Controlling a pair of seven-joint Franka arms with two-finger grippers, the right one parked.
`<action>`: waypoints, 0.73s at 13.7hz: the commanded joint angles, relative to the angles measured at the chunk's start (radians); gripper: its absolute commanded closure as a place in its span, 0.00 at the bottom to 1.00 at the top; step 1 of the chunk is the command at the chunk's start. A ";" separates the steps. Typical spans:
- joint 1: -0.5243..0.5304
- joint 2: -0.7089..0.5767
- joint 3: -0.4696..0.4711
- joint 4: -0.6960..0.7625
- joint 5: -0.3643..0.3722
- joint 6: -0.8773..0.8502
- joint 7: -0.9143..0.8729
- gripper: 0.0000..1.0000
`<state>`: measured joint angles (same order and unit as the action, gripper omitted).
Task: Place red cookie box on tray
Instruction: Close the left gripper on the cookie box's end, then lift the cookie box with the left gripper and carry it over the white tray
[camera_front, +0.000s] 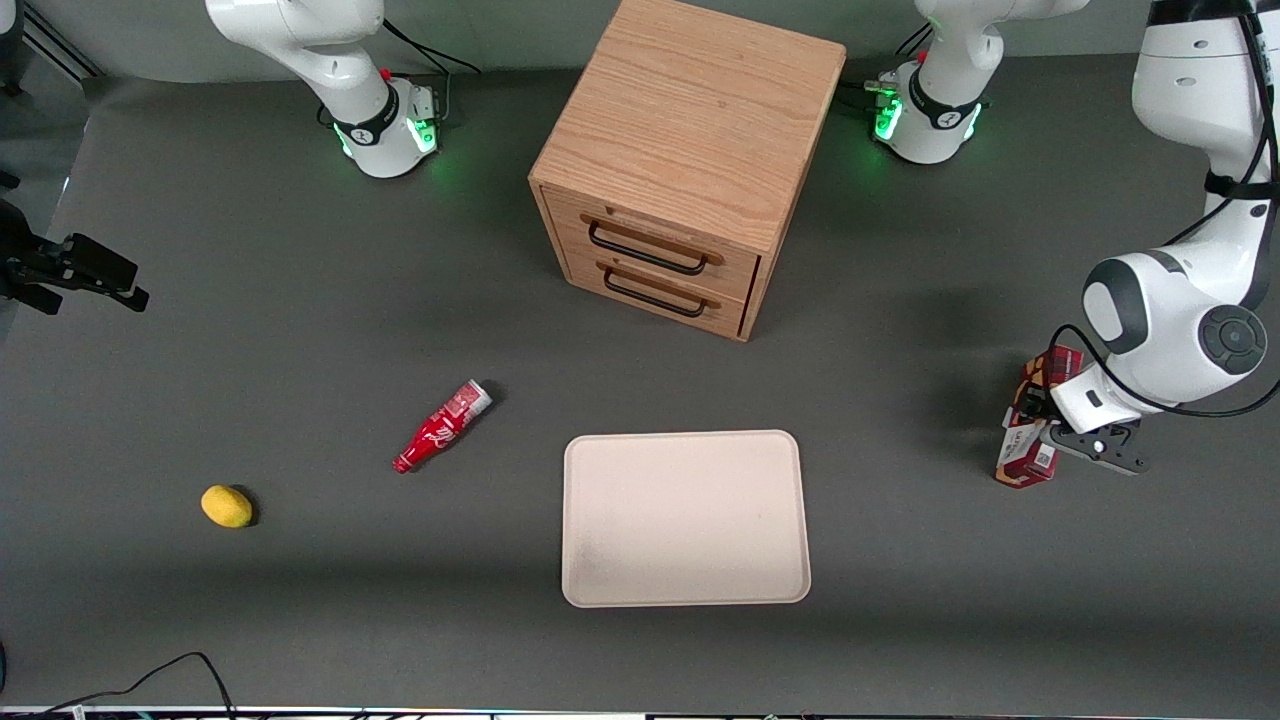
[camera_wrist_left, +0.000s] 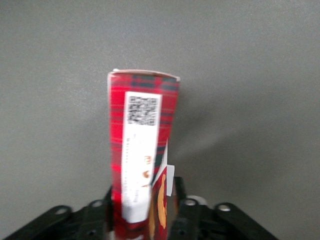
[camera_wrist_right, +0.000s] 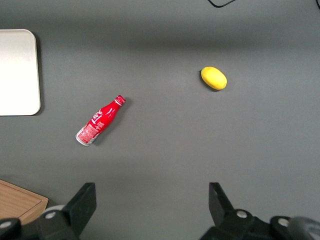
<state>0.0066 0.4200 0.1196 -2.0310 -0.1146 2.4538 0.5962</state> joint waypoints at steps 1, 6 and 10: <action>0.009 -0.009 -0.005 -0.002 -0.022 0.002 0.033 1.00; 0.010 -0.068 -0.003 0.058 -0.022 -0.131 0.024 1.00; 0.010 -0.159 0.005 0.291 -0.005 -0.549 -0.073 1.00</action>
<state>0.0116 0.3256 0.1230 -1.8483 -0.1256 2.1007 0.5825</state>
